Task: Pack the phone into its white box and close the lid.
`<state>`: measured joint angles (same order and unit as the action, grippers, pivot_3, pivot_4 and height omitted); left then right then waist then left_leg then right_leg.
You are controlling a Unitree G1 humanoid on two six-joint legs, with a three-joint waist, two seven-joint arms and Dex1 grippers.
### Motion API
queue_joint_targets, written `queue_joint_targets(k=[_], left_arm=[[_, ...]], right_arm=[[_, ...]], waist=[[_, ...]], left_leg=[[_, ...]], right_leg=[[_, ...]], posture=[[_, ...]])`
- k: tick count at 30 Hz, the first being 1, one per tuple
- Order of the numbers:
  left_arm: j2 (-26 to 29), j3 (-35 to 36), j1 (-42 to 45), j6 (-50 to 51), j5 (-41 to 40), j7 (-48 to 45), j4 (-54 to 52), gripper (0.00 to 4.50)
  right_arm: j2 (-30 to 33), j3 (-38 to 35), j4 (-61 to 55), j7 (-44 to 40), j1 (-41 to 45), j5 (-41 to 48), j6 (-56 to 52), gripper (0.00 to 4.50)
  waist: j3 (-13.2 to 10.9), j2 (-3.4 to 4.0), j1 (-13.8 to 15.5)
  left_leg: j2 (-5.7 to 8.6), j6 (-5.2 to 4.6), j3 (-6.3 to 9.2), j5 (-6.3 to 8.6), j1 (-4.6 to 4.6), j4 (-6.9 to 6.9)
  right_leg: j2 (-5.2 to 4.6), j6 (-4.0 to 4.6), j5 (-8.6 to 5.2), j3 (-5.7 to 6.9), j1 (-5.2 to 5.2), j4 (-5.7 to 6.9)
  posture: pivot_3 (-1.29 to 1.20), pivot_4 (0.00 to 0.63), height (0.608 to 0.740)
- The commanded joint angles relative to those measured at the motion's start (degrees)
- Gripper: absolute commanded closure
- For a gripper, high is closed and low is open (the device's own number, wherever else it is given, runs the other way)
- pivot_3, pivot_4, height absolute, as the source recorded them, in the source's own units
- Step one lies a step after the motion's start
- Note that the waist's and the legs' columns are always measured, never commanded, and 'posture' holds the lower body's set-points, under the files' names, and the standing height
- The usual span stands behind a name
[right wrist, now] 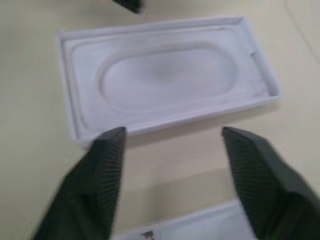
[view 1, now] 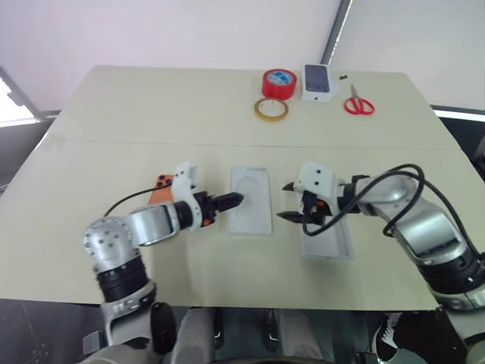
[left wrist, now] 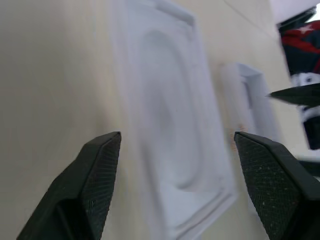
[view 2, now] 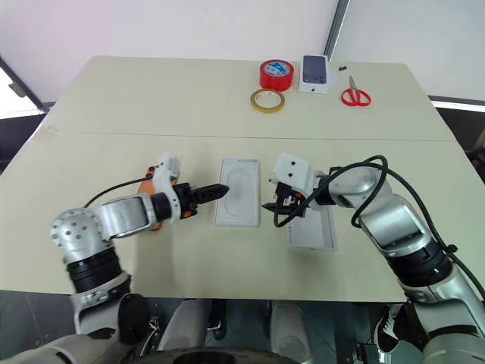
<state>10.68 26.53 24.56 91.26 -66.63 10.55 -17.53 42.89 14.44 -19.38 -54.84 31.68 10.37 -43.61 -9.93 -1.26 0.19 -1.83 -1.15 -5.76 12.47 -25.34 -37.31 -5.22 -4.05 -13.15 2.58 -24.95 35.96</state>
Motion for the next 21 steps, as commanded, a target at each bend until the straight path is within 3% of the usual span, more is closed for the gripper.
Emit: queue_joint_targets(k=[1,3,6,9,15,21], left_arm=[[7.1,-4.4,-4.0,-5.5,2.7,-8.5,-5.7,0.56],[11.8,-7.0,-7.5,-10.6,5.5,-14.1,-7.9,0.56],[21.0,-13.6,-16.5,-26.6,17.0,-26.0,-11.6,0.56],[26.0,-17.4,-22.5,-38.8,25.2,-33.2,-11.3,0.56],[24.5,-14.0,-25.6,-50.0,27.3,-39.8,-8.5,0.56],[26.7,-12.6,-27.6,-56.4,29.3,-46.3,-8.5,0.56]], right_arm=[[-2.8,-0.9,1.2,2.5,2.8,0.3,-0.6,3.40],[-5.2,0.2,2.8,4.4,3.9,-0.3,-1.3,4.42],[-9.3,2.7,6.1,8.0,5.4,-2.8,-0.9,4.47],[-12.1,4.2,8.5,9.7,6.7,-4.1,-0.4,4.47],[-17.3,8.7,16.9,14.3,9.3,-9.7,4.2,4.47],[-21.5,11.6,24.2,18.3,11.0,-15.1,7.8,4.47]], waist=[[0.0,0.01,0.0],[0.0,0.02,0.0],[0.0,0.04,-0.6],[0.1,0.19,-1.1],[0.1,0.18,-1.2],[0.1,0.19,-1.5]], left_leg=[[-0.01,0.03,0.00,-0.01,0.00,0.03],[0.00,0.19,-0.02,0.07,-0.01,0.06],[0.03,0.24,-0.08,0.10,-0.06,0.13],[0.06,0.26,-0.16,0.10,-0.09,0.48],[0.08,0.27,-0.39,0.09,-0.15,1.12],[0.02,0.49,-0.40,-0.05,-0.18,1.23]], right_leg=[[0.00,0.00,0.00,0.00,-0.02,0.00],[-0.05,0.02,0.00,-0.01,-0.05,-0.02],[-0.19,0.07,0.02,-0.10,-0.20,-0.09],[-0.27,0.29,0.16,-0.16,-0.39,-0.50],[-0.38,0.60,0.35,-0.13,-0.50,-0.90],[-0.31,0.60,0.35,-0.09,-0.61,-0.87]], posture=[[0.00,0.150,0.740],[0.00,0.150,0.740],[0.00,0.150,0.740],[0.00,0.150,0.740],[0.00,0.150,0.740],[0.00,0.150,0.740]])
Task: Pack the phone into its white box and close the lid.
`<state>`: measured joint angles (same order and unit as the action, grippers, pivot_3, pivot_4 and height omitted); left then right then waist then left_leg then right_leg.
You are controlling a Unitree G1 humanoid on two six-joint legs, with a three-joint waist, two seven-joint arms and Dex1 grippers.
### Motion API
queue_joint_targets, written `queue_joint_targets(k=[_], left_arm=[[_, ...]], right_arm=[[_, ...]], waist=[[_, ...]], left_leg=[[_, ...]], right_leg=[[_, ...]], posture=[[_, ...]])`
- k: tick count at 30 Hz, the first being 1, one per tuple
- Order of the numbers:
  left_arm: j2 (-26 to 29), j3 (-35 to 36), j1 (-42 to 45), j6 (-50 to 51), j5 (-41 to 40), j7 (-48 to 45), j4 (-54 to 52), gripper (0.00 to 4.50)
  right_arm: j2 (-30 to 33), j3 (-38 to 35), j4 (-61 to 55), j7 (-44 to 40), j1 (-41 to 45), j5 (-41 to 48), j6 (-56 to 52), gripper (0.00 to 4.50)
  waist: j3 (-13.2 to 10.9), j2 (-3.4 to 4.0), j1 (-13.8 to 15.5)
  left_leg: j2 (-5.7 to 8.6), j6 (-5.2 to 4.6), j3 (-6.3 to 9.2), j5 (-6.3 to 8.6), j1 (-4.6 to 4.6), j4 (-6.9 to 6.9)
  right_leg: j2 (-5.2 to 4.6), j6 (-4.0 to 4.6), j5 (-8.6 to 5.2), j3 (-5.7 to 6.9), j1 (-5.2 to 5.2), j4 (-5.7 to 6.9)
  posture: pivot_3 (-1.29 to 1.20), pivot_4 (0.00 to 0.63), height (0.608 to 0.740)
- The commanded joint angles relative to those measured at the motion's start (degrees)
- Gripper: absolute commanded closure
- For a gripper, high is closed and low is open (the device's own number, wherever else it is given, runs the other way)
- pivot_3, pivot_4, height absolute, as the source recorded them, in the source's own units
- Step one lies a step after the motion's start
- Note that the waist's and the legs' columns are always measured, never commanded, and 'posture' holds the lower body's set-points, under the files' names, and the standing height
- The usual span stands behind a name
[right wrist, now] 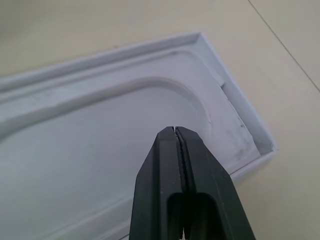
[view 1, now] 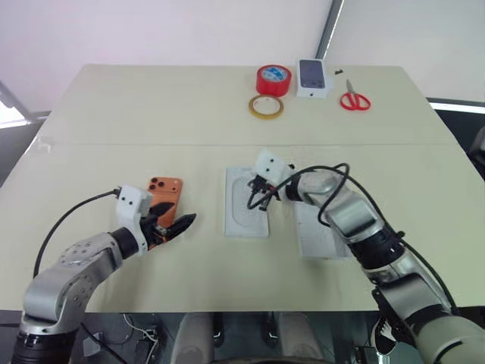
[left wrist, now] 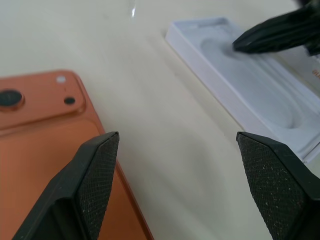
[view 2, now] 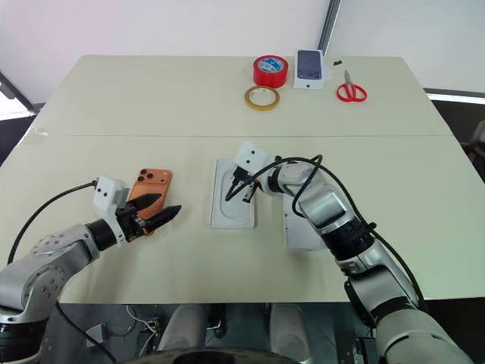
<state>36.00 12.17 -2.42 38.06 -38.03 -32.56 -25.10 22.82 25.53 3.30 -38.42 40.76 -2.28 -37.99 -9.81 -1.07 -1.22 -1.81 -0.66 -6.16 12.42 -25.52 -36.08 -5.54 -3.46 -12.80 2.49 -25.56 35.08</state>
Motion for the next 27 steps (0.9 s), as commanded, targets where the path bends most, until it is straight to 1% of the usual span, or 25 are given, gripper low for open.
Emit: queue_joint_targets(k=[1,4,9,11,14,17,19,21,23,27], left_arm=[[1.8,1.9,-0.8,-3.8,0.9,-4.0,-1.0,0.56],[3.5,2.8,-1.7,-5.0,0.8,-7.0,-1.3,0.56],[6.5,3.9,-3.1,-6.0,1.2,-10.8,-1.7,0.56],[7.1,4.8,-3.4,-5.6,1.4,-10.8,-1.0,0.56],[7.3,8.7,-3.9,-2.8,0.3,-8.1,0.9,0.56],[7.4,14.4,-4.0,6.3,-4.5,-3.7,3.7,0.56],[7.3,17.0,-4.3,10.2,-6.0,-1.4,4.5,0.01],[6.8,18.8,-3.3,15.3,-6.8,3.0,6.1,0.01],[6.8,18.9,-1.7,21.6,-7.3,7.2,7.8,0.01],[5.3,18.7,4.6,31.6,-11.4,11.2,10.3,0.01]], right_arm=[[-2.0,0.4,2.3,2.3,2.1,-3.0,2.5,4.47],[-2.5,1.0,2.8,2.9,2.0,-4.9,3.9,4.47],[-1.4,2.0,0.1,0.7,0.7,-6.4,5.5,4.47],[-1.0,1.7,-1.9,-0.6,0.3,-6.2,6.7,4.47],[-2.1,-0.3,-5.9,-2.6,0.3,-3.5,5.6,4.47],[-4.4,-1.1,-9.1,-3.2,1.7,-1.8,2.9,4.47],[-6.0,-0.9,-10.6,-3.7,2.2,-0.8,1.6,4.50],[-8.2,0.9,-11.0,-4.6,2.5,0.1,0.7,4.50],[-9.5,4.7,-9.6,-6.6,3.4,-0.6,0.2,4.50],[-11.6,10.7,-3.4,-6.5,5.8,-4.7,2.7,4.50]], waist=[[0.0,0.00,0.0],[0.0,0.01,-0.1],[0.0,0.01,0.0],[0.0,0.01,0.0],[0.0,0.01,-0.1],[0.0,0.01,-0.2],[0.0,0.01,-0.3],[0.0,0.01,-0.2],[0.0,0.01,-0.2],[0.0,-0.03,0.2]], left_leg=[[0.00,0.00,-0.01,0.00,0.01,0.00],[0.00,0.00,0.00,0.00,0.01,-0.03],[0.00,0.00,0.00,0.00,0.01,-0.06],[-0.01,-0.01,0.00,0.00,0.02,-0.05],[-0.03,-0.01,0.00,0.00,0.02,-0.05],[-0.12,-0.03,0.02,-0.02,0.05,-0.06],[-0.19,-0.01,0.06,-0.04,0.06,-0.08],[-0.25,0.02,0.13,-0.07,0.06,-0.13],[-0.29,0.04,0.16,-0.08,0.11,-0.16],[-0.36,0.19,0.25,-0.17,0.18,-0.27]], right_leg=[[0.00,0.00,0.00,0.01,0.01,0.01],[0.01,0.00,0.00,0.03,0.03,0.02],[0.01,0.00,0.00,0.07,0.03,0.05],[0.02,-0.01,0.00,0.08,0.04,0.05],[0.06,-0.02,0.00,0.09,0.03,0.05],[0.17,-0.06,0.00,0.17,0.04,0.11],[0.26,-0.08,-0.01,0.23,0.06,0.15],[0.35,-0.10,-0.01,0.31,0.11,0.17],[0.42,-0.10,-0.01,0.34,0.17,0.19],[0.54,-0.10,-0.01,0.50,0.24,0.35]], posture=[[0.00,0.150,0.740],[0.00,0.150,0.740],[0.00,0.150,0.740],[0.00,0.150,0.740],[0.00,0.150,0.740],[0.00,0.150,0.740],[0.00,0.150,0.740],[0.00,0.150,0.740],[0.00,0.150,0.740],[0.00,0.150,0.740]])
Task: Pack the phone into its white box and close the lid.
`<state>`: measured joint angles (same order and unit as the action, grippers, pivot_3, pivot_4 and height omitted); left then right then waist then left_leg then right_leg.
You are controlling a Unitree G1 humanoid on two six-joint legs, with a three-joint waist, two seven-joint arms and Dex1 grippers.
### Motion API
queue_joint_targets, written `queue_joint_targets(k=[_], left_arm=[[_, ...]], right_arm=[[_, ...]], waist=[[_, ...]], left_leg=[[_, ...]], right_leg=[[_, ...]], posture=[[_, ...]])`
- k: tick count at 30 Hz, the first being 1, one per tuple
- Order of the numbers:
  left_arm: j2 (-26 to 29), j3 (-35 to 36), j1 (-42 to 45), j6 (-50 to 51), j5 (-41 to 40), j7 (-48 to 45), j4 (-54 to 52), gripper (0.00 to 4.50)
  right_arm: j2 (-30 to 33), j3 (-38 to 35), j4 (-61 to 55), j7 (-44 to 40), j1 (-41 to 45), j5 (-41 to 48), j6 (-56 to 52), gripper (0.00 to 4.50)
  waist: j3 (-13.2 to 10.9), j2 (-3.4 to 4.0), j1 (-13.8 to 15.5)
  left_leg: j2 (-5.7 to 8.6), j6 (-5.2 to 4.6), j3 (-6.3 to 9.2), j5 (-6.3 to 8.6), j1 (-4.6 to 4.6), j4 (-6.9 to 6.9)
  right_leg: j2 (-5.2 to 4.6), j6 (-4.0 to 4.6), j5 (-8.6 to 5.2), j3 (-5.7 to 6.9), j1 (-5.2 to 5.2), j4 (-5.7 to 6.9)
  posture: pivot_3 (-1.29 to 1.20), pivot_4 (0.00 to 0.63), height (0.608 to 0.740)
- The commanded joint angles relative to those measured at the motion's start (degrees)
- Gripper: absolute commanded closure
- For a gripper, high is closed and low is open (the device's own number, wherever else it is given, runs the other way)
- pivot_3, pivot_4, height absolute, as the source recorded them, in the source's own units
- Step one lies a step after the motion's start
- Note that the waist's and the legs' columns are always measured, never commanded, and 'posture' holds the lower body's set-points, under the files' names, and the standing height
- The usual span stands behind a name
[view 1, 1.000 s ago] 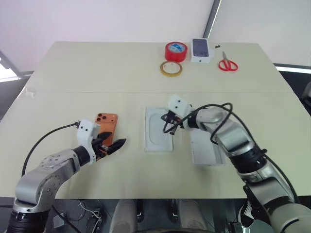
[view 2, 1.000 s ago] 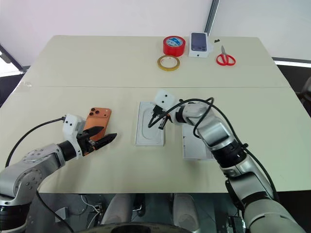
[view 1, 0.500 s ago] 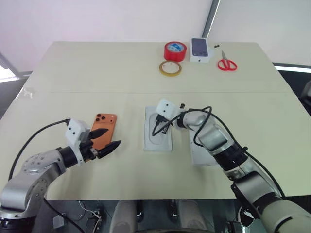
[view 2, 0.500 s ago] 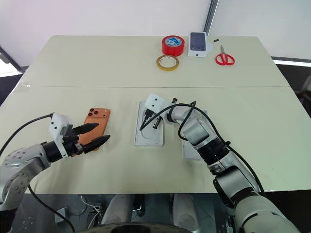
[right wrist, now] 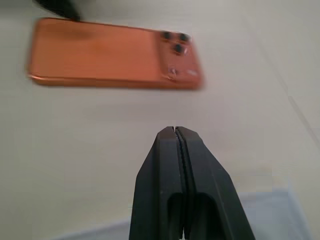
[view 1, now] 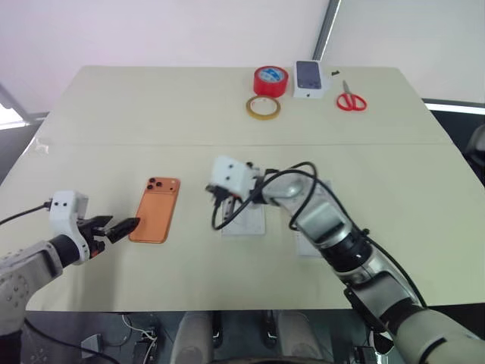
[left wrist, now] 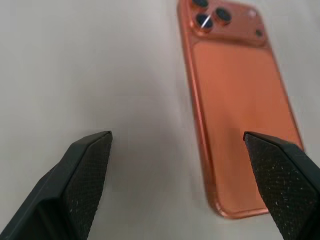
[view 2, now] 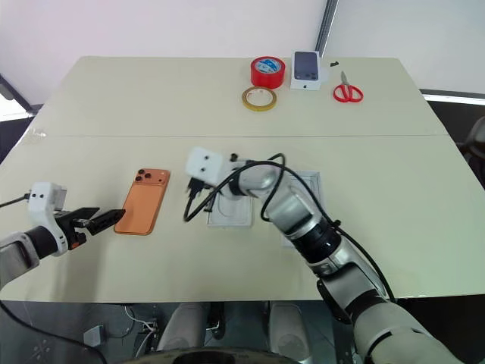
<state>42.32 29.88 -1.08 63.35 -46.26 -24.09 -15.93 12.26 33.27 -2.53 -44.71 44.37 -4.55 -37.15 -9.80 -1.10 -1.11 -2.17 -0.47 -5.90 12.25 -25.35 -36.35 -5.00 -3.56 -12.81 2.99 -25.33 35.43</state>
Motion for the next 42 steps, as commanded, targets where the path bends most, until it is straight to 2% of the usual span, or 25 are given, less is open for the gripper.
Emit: queue_joint_targets(k=[1,8,15,23,35,38,41,42], left_arm=[[-1.3,0.9,4.9,8.7,-4.2,3.2,1.6,0.01],[-2.2,-2.5,12.3,20.3,-6.4,3.1,3.7,0.01],[-4.4,-5.1,15.6,25.6,-6.6,2.0,4.0,0.01],[-9.4,-2.0,18.8,29.2,-9.0,2.9,4.8,0.01],[-11.1,0.8,19.1,29.2,-13.0,7.4,6.2,0.01],[-11.2,3.7,20.1,29.2,-12.8,8.8,8.1,0.01],[-11.2,5.7,20.7,29.2,-13.9,10.0,9.9,0.86],[-11.2,5.6,20.6,29.2,-14.3,10.2,9.9,1.41]], right_arm=[[-1.6,4.0,3.9,-0.5,2.8,-3.0,2.3,4.50],[-5.6,8.3,11.1,-2.6,5.5,-5.4,4.5,4.50],[-9.4,8.4,16.2,-2.1,6.9,-7.4,7.1,4.50],[-10.5,7.7,18.1,-2.0,6.4,-8.6,9.1,4.50],[-10.8,7.5,18.7,-1.8,5.9,-9.2,10.2,4.50],[-10.7,7.5,18.6,-1.8,5.8,-9.3,10.3,4.50],[-10.6,7.5,18.5,-1.7,5.6,-9.4,10.3,4.50],[-10.6,7.5,18.4,-1.6,5.6,-9.5,10.3,4.50]], waist=[[0.0,-0.01,0.2],[0.0,-0.03,0.0],[0.0,-0.04,0.1],[0.1,-0.07,0.4],[0.1,-0.09,0.0],[0.1,-0.09,-0.1],[0.1,-0.09,-0.2],[0.1,-0.09,-0.2]], left_leg=[[0.00,0.03,0.00,-0.02,-0.01,-0.01],[-0.01,0.20,0.06,-0.13,-0.01,-0.13],[-0.03,0.40,0.08,-0.25,0.02,-0.08],[0.01,0.43,0.13,-0.25,0.04,-0.07],[0.01,0.49,0.17,-0.28,0.03,0.07],[0.01,0.50,0.18,-0.28,0.03,0.11],[0.01,0.51,0.20,-0.29,0.03,0.14],[0.01,0.51,0.21,-0.29,0.02,0.15]], right_leg=[[0.00,0.00,0.00,0.03,-0.01,0.03],[0.00,0.01,0.01,0.07,0.07,0.14],[-0.04,0.00,0.00,0.07,-0.02,0.39],[-0.19,0.01,0.00,0.07,-0.02,0.41],[-0.27,0.03,0.00,0.06,-0.09,0.43],[-0.29,0.04,0.00,0.05,-0.11,0.43],[-0.29,0.04,0.00,0.05,-0.15,0.45],[-0.29,0.04,0.00,0.05,-0.17,0.45]], posture=[[0.00,0.150,0.740],[0.00,0.150,0.740],[0.00,0.150,0.740],[0.00,0.150,0.740],[0.00,0.150,0.740],[0.00,0.150,0.740],[0.00,0.150,0.740],[0.00,0.150,0.740]])
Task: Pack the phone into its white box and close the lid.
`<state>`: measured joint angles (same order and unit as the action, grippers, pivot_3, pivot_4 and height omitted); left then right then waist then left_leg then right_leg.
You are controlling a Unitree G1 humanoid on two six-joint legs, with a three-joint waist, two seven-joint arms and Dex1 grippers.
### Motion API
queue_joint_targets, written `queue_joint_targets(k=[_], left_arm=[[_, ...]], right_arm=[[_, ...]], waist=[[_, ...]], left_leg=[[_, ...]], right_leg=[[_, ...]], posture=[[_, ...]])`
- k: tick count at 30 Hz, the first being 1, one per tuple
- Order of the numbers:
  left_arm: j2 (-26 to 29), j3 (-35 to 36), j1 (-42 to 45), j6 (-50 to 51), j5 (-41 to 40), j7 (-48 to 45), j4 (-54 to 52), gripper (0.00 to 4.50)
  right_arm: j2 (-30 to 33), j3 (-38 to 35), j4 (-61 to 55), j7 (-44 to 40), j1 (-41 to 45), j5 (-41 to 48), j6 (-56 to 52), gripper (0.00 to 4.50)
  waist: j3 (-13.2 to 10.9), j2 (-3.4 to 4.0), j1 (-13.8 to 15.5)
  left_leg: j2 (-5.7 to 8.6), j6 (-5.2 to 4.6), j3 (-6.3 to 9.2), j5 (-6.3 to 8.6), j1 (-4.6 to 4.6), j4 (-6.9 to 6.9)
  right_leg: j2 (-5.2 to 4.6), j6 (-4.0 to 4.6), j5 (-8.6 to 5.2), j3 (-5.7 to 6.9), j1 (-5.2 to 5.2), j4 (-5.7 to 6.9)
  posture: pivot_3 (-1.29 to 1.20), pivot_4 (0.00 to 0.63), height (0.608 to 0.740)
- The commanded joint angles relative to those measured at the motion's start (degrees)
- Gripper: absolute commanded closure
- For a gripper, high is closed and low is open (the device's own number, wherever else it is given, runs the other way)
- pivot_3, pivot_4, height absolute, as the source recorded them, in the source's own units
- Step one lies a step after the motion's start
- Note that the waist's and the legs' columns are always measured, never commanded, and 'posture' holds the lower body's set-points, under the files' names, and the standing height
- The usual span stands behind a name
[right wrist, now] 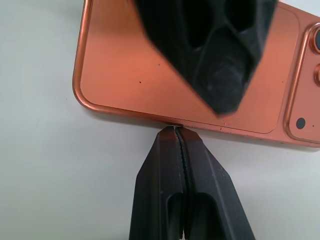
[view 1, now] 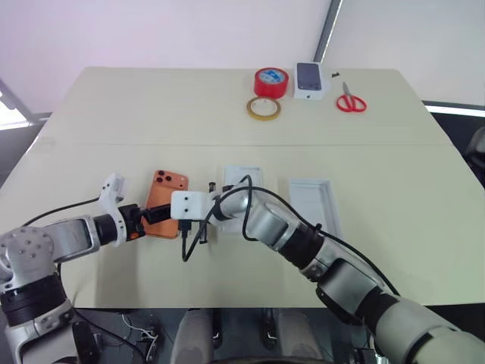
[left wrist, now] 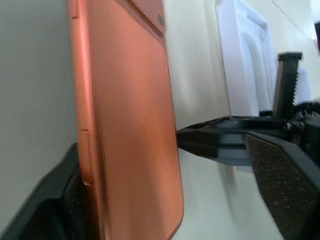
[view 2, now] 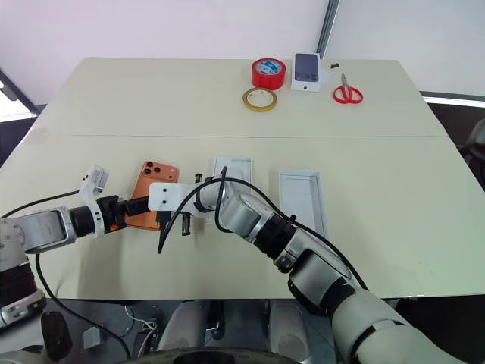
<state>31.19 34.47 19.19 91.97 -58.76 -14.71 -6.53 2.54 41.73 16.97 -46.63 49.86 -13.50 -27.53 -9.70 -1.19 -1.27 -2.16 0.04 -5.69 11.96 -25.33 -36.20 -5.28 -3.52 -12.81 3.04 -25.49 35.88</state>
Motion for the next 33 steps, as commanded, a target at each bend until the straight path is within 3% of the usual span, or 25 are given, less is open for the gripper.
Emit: queue_joint_targets(k=[1,4,15,19,25,28,33], left_arm=[[-0.1,0.9,0.2,0.5,-2.3,1.1,0.5,1.92],[-0.6,1.2,0.2,0.5,-3.7,2.0,0.6,3.39],[-3.5,5.6,0.1,0.5,-8.8,7.9,3.8,3.39],[-4.5,6.9,0.3,0.5,-11.6,10.6,4.3,4.48],[-5.6,8.8,2.8,0.0,-17.0,15.1,4.9,4.48],[-6.6,8.9,6.1,-2.3,-21.9,19.2,5.6,4.48],[-9.6,3.1,12.7,-7.7,-28.7,28.3,6.2,4.48]], right_arm=[[-0.8,-0.9,-1.2,0.3,0.1,-0.6,0.7,4.50],[-0.6,-0.9,-1.5,0.3,0.0,-0.7,0.8,4.50],[0.5,-2.0,-3.8,-0.1,-0.1,-1.1,0.0,4.50],[1.9,-3.6,-7.4,-0.5,0.1,-0.7,-1.3,4.50],[5.4,-8.7,-17.8,-3.2,-0.3,2.1,-6.8,4.50],[8.7,-12.7,-24.1,-5.5,-1.2,5.3,-10.3,4.50],[19.4,-18.0,-31.2,-10.4,-4.8,9.4,-9.7,4.50]], waist=[[0.0,0.00,-0.1],[0.0,0.00,-0.1],[0.0,-0.02,-0.1],[0.0,-0.03,-0.1],[0.0,-0.04,0.0],[0.0,-0.10,0.4],[0.0,-0.12,0.6]], left_leg=[[0.00,0.01,0.01,-0.01,-0.01,0.01],[0.00,0.02,0.02,-0.01,-0.02,0.02],[0.00,0.04,0.06,-0.02,-0.04,0.04],[0.00,0.04,0.07,-0.02,-0.05,0.04],[0.00,0.04,0.08,-0.02,-0.09,0.08],[0.00,0.04,0.10,-0.02,-0.16,0.06],[0.15,0.03,0.16,-0.01,-0.16,0.06]], right_leg=[[0.00,0.00,0.00,0.00,-0.02,0.00],[0.00,0.00,0.00,0.00,-0.03,0.00],[-0.03,0.01,0.00,0.01,-0.07,0.03],[-0.05,0.01,0.00,0.01,-0.08,0.03],[-0.05,0.01,0.00,0.02,-0.14,0.03],[-0.05,0.01,0.00,0.06,-0.16,0.03],[-0.20,0.01,0.00,0.19,0.05,-0.23]], posture=[[0.00,0.150,0.740],[0.00,0.150,0.740],[0.00,0.150,0.740],[0.00,0.150,0.740],[0.00,0.150,0.740],[0.00,0.150,0.740],[0.00,0.150,0.740]])
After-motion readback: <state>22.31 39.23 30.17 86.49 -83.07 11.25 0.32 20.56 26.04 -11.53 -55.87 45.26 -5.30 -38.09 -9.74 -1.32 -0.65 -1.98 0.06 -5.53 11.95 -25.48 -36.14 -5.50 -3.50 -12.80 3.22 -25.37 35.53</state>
